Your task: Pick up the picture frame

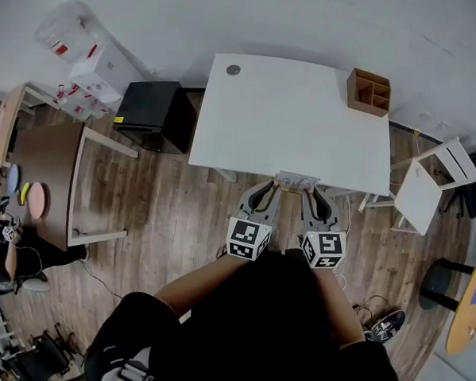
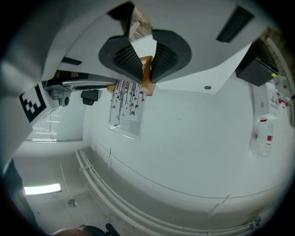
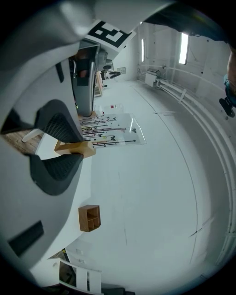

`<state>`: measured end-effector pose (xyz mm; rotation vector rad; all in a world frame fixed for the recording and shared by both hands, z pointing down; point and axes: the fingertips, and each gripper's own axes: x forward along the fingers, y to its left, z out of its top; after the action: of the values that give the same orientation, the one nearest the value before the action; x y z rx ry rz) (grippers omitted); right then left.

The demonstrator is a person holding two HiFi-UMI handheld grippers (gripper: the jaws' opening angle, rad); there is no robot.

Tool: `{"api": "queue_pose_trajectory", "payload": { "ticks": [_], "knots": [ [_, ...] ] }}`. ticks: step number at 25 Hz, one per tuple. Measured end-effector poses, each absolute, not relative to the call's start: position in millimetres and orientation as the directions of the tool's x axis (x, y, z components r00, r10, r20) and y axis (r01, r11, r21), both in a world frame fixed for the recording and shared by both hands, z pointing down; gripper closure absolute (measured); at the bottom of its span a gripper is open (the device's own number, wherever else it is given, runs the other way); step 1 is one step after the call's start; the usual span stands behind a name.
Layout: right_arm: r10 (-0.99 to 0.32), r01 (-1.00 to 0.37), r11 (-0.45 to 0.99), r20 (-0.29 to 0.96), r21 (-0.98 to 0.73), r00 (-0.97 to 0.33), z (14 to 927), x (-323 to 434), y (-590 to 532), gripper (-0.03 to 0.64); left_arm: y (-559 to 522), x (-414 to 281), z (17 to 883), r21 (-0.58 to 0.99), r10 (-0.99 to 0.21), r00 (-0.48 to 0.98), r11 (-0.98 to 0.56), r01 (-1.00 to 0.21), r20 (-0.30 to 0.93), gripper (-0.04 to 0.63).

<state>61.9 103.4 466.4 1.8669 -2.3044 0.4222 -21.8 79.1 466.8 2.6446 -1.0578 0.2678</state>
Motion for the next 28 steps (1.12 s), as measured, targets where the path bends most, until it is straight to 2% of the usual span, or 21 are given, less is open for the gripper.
{"api": "queue_pose_trajectory", "payload": {
  "ticks": [7,18,28],
  "knots": [
    [-0.931,-0.971,0.198,0.284,-0.131,-0.228,443.9,81.4,120.9,0.531,98.9,-3.5,445.6,0.179,-0.671,0.686,-0.665,-0.725,0.283,0.531],
    [-0.956,-0.978,0.182,0.213,-0.105,-0.201,407.3,105.0,129.9,0.531,105.8,20.1,411.2,0.173,-0.684,0.701,-0.679,-0.713,0.202,0.531],
    [-0.96,-0.981,0.154,0.215,-0.118,-0.176,411.9,104.3,113.0,0.531,85.5,20.1,414.0,0.165,-0.67,0.714,-0.695,-0.7,0.203,0.532]
  ]
}}
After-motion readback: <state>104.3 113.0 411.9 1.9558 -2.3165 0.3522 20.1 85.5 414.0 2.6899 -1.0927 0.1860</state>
